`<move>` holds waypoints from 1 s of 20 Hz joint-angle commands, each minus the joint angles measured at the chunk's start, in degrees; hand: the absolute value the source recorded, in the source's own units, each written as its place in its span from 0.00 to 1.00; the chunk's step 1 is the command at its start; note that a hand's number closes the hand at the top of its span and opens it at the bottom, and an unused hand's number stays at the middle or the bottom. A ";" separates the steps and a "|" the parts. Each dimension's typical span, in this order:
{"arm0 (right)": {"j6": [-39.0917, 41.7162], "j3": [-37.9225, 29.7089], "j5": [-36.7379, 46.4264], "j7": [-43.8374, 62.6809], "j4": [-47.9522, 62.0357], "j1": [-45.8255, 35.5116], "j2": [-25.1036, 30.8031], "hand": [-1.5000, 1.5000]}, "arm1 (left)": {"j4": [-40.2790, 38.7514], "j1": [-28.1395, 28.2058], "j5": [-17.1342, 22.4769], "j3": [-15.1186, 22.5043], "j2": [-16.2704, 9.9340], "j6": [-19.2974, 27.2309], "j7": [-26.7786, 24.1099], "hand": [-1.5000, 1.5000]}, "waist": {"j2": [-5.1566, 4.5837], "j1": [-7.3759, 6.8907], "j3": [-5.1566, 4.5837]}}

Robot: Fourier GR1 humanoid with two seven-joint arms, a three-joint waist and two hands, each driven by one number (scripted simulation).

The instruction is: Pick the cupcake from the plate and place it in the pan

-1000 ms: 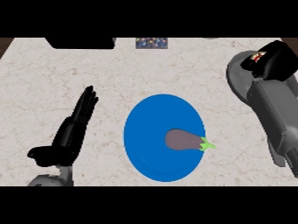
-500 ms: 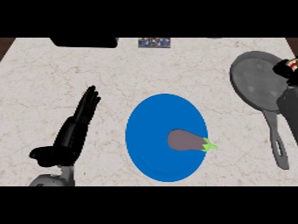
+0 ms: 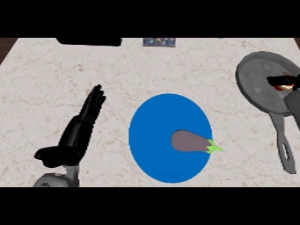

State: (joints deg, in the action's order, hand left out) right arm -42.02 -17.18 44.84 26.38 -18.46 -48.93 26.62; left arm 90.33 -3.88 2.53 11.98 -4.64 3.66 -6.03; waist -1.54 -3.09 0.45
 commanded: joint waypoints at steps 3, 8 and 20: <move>3.95 -6.49 -7.99 -13.19 1.12 0.39 1.16 0.00 | -0.30 -0.63 0.16 -0.20 -0.19 -0.61 0.32 0.50 | -0.52 -1.07 0.03; -2.78 -11.92 -13.94 -25.40 -3.73 1.84 0.38 0.00 | -1.32 -3.91 -0.13 -0.99 0.81 0.80 2.75 0.50 | -0.18 0.33 0.03; 13.62 -24.08 -34.33 -46.42 -12.11 11.98 -3.07 0.00 | -0.80 1.49 0.05 -3.19 -0.82 0.27 0.23 0.50 | 1.61 3.42 -0.40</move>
State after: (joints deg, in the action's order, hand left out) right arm -35.68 -38.99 16.02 -14.09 -27.03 -41.76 25.29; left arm 90.29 -2.41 2.16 10.47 -4.79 4.07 -5.58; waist -0.41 -0.90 0.15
